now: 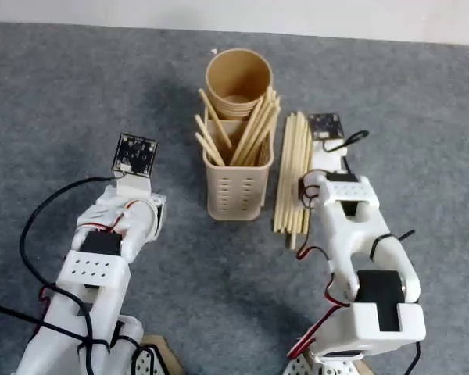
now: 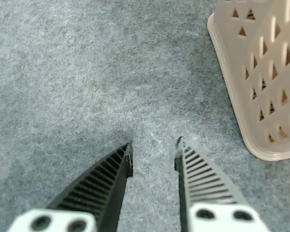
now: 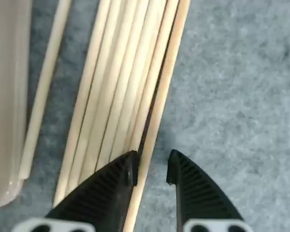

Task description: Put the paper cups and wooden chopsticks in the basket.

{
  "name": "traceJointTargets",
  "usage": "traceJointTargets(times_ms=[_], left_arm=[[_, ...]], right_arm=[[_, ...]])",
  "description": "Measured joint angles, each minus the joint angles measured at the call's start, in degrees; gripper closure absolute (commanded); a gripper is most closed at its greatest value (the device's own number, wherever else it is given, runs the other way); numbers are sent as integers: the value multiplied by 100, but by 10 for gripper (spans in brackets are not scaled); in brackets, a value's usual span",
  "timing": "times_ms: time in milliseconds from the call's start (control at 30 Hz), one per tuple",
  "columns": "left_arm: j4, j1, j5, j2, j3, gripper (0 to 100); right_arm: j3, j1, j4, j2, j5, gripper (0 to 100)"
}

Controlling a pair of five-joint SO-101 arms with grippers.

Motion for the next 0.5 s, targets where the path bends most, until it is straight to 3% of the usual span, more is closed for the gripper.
traceJointTargets(times_ms=[500], left_arm=[[0, 0, 0, 0, 0, 829]], right_arm=[[35, -53, -114, -114, 18, 885]])
